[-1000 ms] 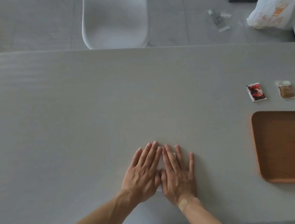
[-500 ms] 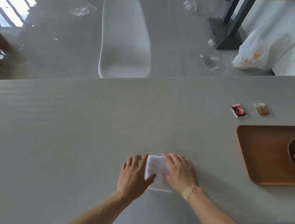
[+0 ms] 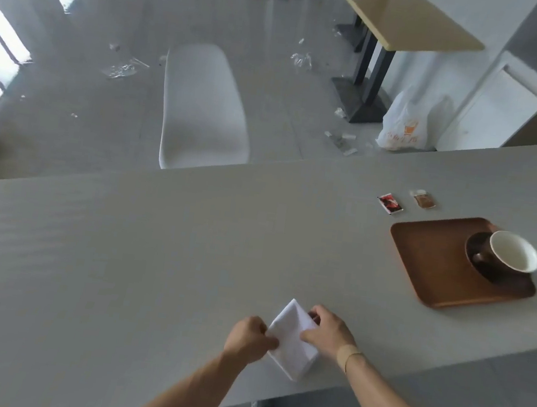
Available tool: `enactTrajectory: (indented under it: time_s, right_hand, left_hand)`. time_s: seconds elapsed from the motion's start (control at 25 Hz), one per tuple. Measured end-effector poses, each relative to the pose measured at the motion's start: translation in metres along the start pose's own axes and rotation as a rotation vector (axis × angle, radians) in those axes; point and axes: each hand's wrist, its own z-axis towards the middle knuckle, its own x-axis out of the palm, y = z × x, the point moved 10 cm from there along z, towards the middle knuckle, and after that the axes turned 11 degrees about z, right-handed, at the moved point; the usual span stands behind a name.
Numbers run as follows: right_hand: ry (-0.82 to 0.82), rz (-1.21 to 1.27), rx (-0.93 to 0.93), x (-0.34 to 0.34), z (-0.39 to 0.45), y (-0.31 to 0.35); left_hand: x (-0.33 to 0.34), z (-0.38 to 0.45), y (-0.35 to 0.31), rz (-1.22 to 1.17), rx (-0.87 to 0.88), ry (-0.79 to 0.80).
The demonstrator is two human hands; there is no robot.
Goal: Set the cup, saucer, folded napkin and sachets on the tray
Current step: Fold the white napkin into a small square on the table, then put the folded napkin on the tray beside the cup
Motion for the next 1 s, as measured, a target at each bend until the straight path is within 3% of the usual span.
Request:
enactTrajectory:
  time_s: [0.08,0.24,0.4,0.6,0.76,1.0]
  right_hand:
    - [0.027,0.12,0.004,-0.002,-0.022,-0.004]
    - [0.083,0.427,-0.064,-0.004,-0.086,0.0]
    - [-0.018,0.731,-0.108,-0.018,-0.143,-0.007]
    - [-0.208,0.978,-0.128,-0.056,-0.179,-0.041]
    - [-0.31,0.997,-0.144,-0.098,-0.202,-0.079]
    - [-0.5,1.074,-0.166,-0.179,-0.242,-0.171]
  left_hand:
    - [-0.002,-0.01,-0.002,-0.129,0.052,0.04]
    - [-0.001,-0.051,-0.01,-0.604,0.151,0.214]
    - [0.005,-0.087,-0.037,-0.858,0.309,0.321]
    - [0.032,-0.116,-0.079,-0.789,0.43,0.403]
    - [0.045,-0.122,-0.132,-0.701,0.493,0.368]
    - [0.111,-0.139,-0.237,-0.596,0.543,0.448]
